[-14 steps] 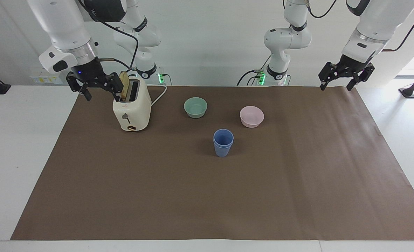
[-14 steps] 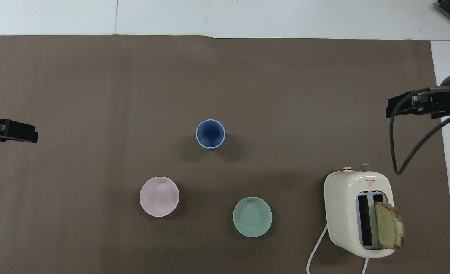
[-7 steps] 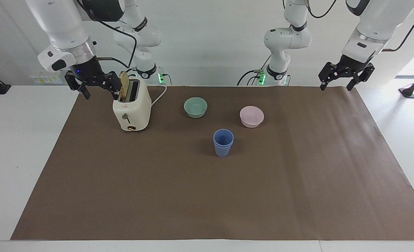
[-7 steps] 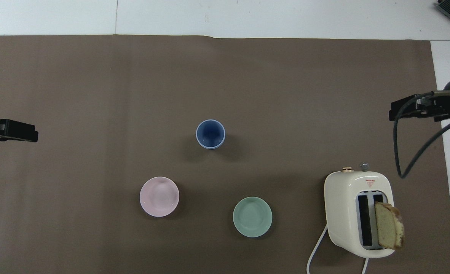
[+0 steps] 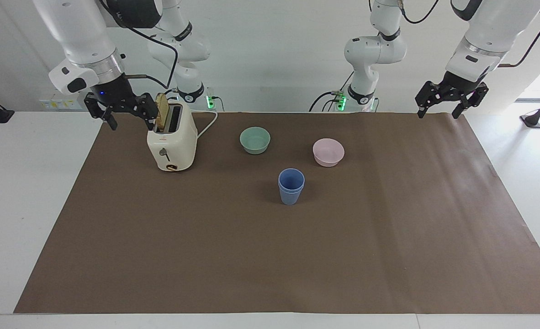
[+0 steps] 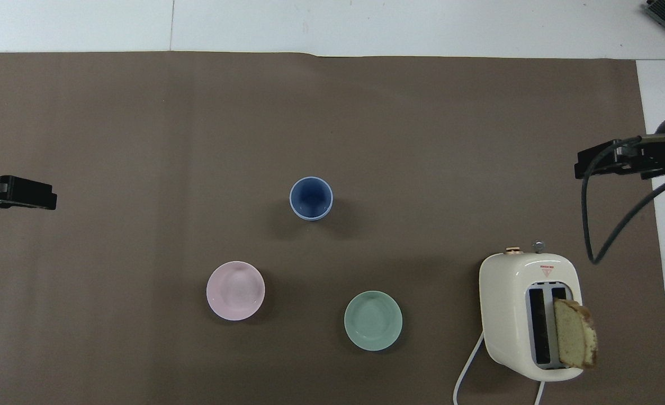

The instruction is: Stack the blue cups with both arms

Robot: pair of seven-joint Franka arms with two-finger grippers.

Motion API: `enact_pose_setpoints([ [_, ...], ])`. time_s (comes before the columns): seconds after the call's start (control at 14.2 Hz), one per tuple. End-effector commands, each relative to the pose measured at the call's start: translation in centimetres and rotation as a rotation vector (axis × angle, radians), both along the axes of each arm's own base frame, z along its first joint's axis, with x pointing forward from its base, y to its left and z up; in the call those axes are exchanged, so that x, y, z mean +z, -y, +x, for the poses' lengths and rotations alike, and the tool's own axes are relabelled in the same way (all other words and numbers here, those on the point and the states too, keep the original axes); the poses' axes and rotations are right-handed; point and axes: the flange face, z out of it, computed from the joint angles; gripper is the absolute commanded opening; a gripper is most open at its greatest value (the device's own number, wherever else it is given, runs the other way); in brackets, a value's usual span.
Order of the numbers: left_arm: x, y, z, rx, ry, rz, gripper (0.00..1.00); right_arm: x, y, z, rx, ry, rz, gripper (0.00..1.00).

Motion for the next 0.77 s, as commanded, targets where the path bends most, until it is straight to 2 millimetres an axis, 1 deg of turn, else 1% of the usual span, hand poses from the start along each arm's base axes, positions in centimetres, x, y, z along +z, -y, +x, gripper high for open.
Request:
enact_pose_setpoints([
  [0.0,0.05,0.10,-0.48,0.003,0.015,-0.008,1.00,0.04,-0.02,-0.35,0.023,0.013,0.018,1.00],
  [0.14,0.00,-0.25,-0.48,0.000,0.004,-0.006,1.00,0.04,-0.28,-0.36,0.028,0.013,0.018,1.00],
  [0.42,0.62,-0.89,-0.64,0.016,0.012,-0.007,1.00,0.04,-0.18,-0.36,0.023,0.013,0.017,1.00],
  [0.7,0.62,-0.81,-0.70,0.014,0.012,-0.007,1.00,0.11,-0.18,-0.36,0.023,0.015,0.017,1.00],
])
